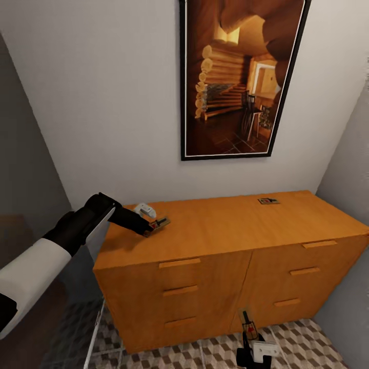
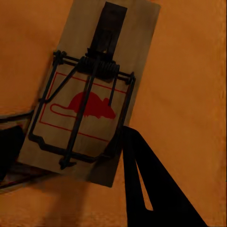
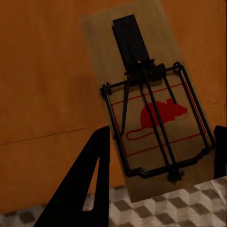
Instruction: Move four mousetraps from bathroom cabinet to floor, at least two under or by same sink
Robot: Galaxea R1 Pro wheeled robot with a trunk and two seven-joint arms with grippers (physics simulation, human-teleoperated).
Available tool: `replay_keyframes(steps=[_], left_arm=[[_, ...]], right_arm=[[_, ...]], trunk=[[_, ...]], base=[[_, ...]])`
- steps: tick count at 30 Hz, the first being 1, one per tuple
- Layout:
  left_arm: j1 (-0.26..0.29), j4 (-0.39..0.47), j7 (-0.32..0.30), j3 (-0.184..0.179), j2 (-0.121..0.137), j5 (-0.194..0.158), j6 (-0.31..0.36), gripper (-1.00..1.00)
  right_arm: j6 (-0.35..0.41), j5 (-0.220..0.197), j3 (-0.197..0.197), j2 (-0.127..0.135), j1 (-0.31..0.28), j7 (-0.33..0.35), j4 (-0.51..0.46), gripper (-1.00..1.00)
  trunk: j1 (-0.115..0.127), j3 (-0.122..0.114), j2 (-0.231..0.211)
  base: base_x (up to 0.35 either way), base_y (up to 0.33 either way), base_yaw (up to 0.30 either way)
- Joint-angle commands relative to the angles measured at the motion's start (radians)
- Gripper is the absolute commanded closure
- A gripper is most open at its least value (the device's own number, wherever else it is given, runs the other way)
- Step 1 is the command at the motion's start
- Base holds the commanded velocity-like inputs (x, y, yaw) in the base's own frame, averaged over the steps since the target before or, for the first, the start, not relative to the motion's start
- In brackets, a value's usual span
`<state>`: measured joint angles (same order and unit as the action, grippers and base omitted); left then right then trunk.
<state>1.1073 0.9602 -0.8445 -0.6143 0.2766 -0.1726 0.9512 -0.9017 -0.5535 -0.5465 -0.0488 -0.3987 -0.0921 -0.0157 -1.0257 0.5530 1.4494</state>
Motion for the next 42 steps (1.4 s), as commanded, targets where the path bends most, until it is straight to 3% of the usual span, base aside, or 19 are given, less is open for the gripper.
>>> replay_keyframes(steps=[1, 21, 42], left_arm=[[0.001, 0.001, 0.005, -0.003, 0.001, -0.007, 0.004, 1.00], [0.001, -0.005, 0.005, -0.003, 0.001, -0.005, 0.004, 1.00], [0.001, -0.006, 0.005, -0.004, 0.000, -0.005, 0.004, 1.00]], right_arm=[[-0.002, -0.002, -0.009, 0.000, -0.001, -0.008, 0.000, 1.00], [-0.003, -0.002, -0.009, 0.000, -0.001, -0.007, 0.000, 1.00], [-0.003, -0.002, -0.009, -0.001, -0.001, -0.008, 0.000, 1.00]], trunk=[[0.001, 0.001, 0.001], [0.001, 0.001, 0.001], [0.001, 0.001, 0.001]], base=[[-0.334, 0.000, 0.003], [-0.335, 0.000, 0.189], [-0.335, 0.000, 0.010]])
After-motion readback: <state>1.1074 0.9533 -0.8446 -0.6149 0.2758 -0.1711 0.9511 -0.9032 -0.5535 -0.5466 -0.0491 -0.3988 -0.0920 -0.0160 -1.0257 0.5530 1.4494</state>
